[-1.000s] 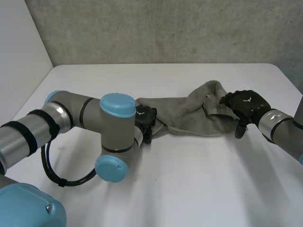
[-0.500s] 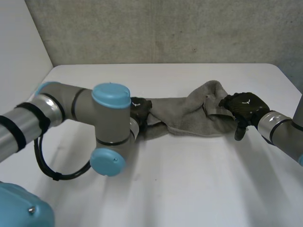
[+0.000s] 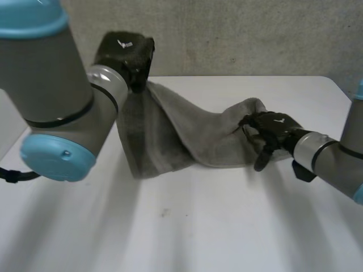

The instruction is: Fold the towel.

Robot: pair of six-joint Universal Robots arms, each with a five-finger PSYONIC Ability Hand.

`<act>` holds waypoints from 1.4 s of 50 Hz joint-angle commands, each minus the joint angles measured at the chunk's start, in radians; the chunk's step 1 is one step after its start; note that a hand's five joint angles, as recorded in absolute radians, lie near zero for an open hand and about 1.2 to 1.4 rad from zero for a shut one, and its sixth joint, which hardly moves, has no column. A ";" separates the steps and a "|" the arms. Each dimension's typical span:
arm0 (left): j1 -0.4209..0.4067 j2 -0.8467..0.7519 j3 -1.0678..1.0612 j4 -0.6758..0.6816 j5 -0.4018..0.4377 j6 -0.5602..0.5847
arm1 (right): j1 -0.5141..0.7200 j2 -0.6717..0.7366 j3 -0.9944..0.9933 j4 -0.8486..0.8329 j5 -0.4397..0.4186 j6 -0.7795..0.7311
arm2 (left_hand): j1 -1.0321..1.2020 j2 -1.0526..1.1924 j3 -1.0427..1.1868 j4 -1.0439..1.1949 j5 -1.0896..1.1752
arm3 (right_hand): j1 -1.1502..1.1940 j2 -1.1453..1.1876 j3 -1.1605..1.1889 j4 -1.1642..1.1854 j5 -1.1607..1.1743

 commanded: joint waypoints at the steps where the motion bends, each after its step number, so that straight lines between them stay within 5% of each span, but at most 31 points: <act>1: 0.019 0.059 0.008 -0.004 0.000 0.004 | 0.104 0.025 -0.017 -0.009 -0.002 0.026 | 0.202 0.179 0.181 0.180 0.191 | -0.063 -0.075 -0.069 -0.083 -0.062; 8: 0.030 0.089 0.004 -0.002 0.000 -0.001 | 0.164 0.081 -0.052 -0.035 0.014 0.032 | 0.202 0.179 0.181 0.180 0.191 | -0.063 -0.075 -0.069 -0.083 -0.062; 19: 0.032 0.132 -0.022 -0.004 -0.008 -0.036 | 0.215 0.228 -0.160 -0.179 0.177 0.093 | 0.202 0.179 0.181 0.180 0.191 | -0.008 -0.021 -0.015 -0.029 -0.008; 28: 0.039 0.152 -0.062 -0.007 0.000 -0.094 | 0.217 0.341 -0.269 -0.218 0.238 0.064 | 0.202 0.179 0.181 0.180 0.191 | 1.157 1.145 1.151 1.137 1.158; 32: 0.079 0.157 -0.082 -0.007 0.001 -0.093 | 0.187 0.329 -0.272 -0.204 0.237 0.023 | 0.202 0.179 0.181 0.180 0.191 | 1.159 1.147 1.153 1.138 1.159; 39: 0.160 0.155 -0.130 -0.005 0.064 -0.091 | -0.039 0.155 -0.230 -0.115 0.144 -0.190 | 0.202 0.179 0.181 0.180 0.191 | 1.159 1.147 1.153 1.138 1.159; 47: 0.180 0.155 -0.168 -0.008 0.121 -0.093 | -0.053 -0.083 -0.258 0.081 -0.011 -0.278 | 0.202 0.179 0.181 0.180 0.191 | 1.159 1.147 1.153 1.138 1.159; 61: 0.117 0.164 -0.302 -0.045 0.132 -0.093 | -0.004 -0.156 -0.368 0.517 -0.013 -0.476 | 0.202 0.179 0.181 0.180 0.191 | 1.159 1.147 1.153 1.138 1.159; 63: 0.107 0.163 -0.329 -0.034 0.133 -0.094 | 0.011 -0.151 -0.359 0.519 -0.012 -0.490 | -0.021 -0.043 -0.042 -0.043 -0.032 | 1.159 1.147 1.153 1.138 1.159; 64: 0.093 0.161 -0.354 -0.015 0.139 -0.093 | 0.019 -0.150 -0.350 0.519 -0.012 -0.494 | -0.526 -0.549 -0.548 -0.549 -0.538 | 1.159 1.147 1.153 1.138 1.159; 65: 0.079 0.151 -0.367 0.022 0.148 -0.093 | 0.019 -0.150 -0.333 0.517 -0.013 -0.496 | -0.659 -0.682 -0.681 -0.682 -0.671 | 1.159 1.147 1.153 1.138 1.159; 70: 0.059 0.117 -0.386 0.155 0.165 -0.094 | 0.028 -0.151 -0.284 0.507 -0.013 -0.511 | -0.863 -0.885 -0.884 -0.885 -0.874 | 1.159 1.147 1.153 1.138 1.159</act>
